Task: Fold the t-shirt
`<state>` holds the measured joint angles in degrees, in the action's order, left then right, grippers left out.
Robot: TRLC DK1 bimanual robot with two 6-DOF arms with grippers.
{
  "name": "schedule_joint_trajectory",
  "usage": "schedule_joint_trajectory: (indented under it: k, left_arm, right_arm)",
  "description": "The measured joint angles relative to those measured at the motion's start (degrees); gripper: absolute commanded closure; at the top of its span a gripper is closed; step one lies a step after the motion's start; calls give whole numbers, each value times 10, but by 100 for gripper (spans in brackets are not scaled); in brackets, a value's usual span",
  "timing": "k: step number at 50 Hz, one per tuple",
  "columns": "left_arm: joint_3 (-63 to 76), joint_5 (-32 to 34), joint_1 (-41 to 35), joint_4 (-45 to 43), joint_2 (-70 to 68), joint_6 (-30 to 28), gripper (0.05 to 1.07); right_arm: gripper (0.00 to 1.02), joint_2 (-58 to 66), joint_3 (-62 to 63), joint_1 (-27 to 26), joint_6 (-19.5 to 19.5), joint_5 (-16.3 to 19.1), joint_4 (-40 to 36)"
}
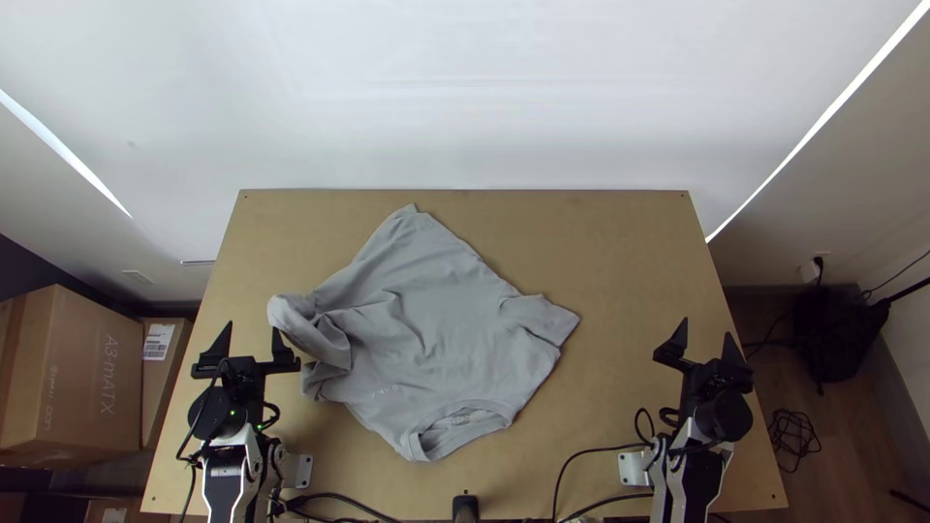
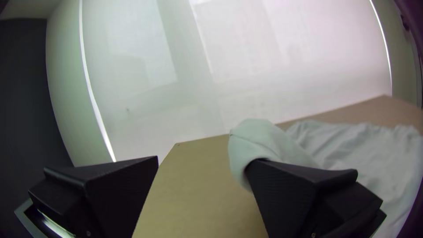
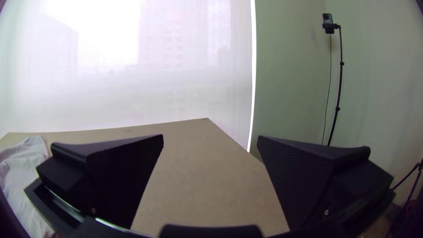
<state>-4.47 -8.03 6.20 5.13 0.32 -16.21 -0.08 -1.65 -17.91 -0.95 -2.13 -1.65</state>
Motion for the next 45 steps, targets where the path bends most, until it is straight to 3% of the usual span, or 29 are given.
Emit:
schedule_joint_trajectory:
  k: [8, 23, 35, 45]
  left_arm:
    - [-9, 14, 52, 31, 0, -80, 9]
    - [-58, 36, 57, 77, 1, -206, 9]
    - [-85, 42, 59, 76, 2, -342, 9]
    - [-99, 45, 90, 94, 17, -408, 9]
  right_arm:
    - [4, 0, -16, 8, 15, 0, -47]
    - [4, 24, -97, 24, 57, 0, -100]
    - [4, 164, -230, 56, 59, 0, -151]
    - [4, 264, -334, 117, 39, 0, -221]
